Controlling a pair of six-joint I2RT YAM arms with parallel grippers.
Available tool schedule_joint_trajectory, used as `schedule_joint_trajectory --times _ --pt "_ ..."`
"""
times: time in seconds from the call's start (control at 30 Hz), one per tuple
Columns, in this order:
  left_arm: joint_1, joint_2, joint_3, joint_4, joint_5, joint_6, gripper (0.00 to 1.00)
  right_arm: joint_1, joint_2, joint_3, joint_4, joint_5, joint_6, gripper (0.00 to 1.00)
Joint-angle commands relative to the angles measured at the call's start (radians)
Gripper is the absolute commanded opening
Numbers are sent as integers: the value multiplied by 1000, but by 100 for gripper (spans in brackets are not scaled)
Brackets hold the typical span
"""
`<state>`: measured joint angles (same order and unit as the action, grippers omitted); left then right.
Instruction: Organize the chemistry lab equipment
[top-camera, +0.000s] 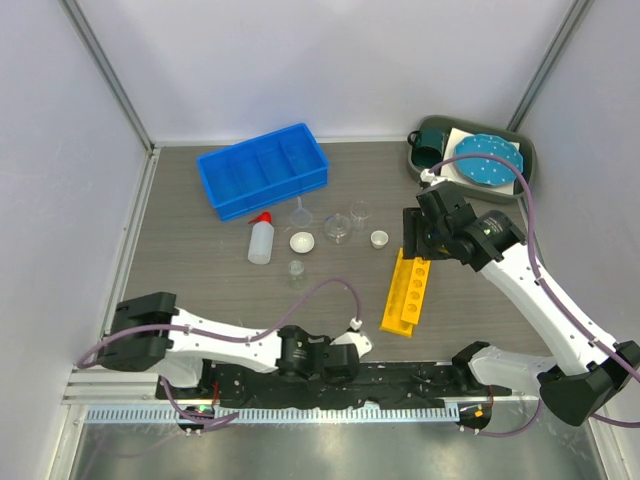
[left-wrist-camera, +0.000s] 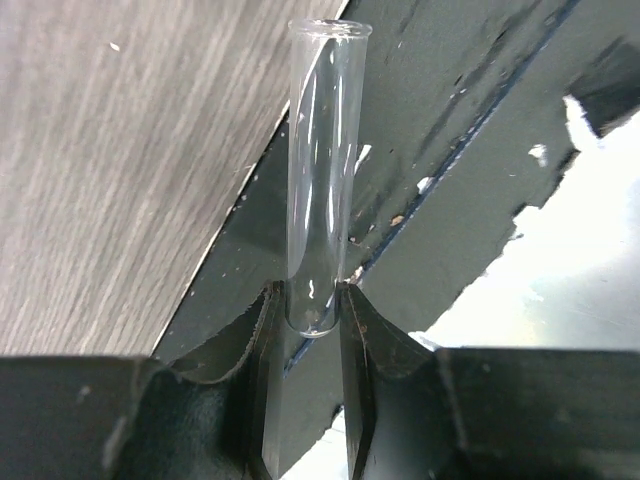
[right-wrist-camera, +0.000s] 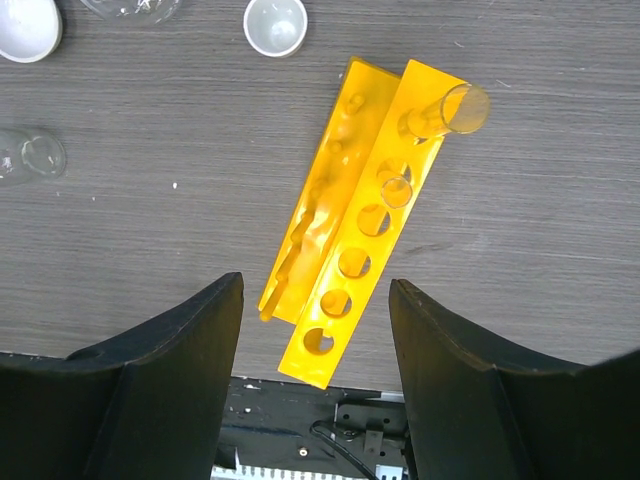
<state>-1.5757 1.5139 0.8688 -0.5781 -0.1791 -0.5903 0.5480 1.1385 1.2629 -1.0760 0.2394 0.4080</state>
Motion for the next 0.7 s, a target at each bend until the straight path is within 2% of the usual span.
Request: schedule_joint_trajectory --times 0.0,0.27,0.4,0.67 --pt "52 -153 9 10 12 10 18 6 -32 -3 47 -37 -12 66" --pt "192 -432 -30 49 133 49 18 4 -28 35 70 -130 -26 66" --pt "269 -503 -28 70 209 70 18 6 -20 65 83 -225 -35 65" --pt "388 -549 -25 155 337 110 18 6 -43 90 123 -576 -40 66"
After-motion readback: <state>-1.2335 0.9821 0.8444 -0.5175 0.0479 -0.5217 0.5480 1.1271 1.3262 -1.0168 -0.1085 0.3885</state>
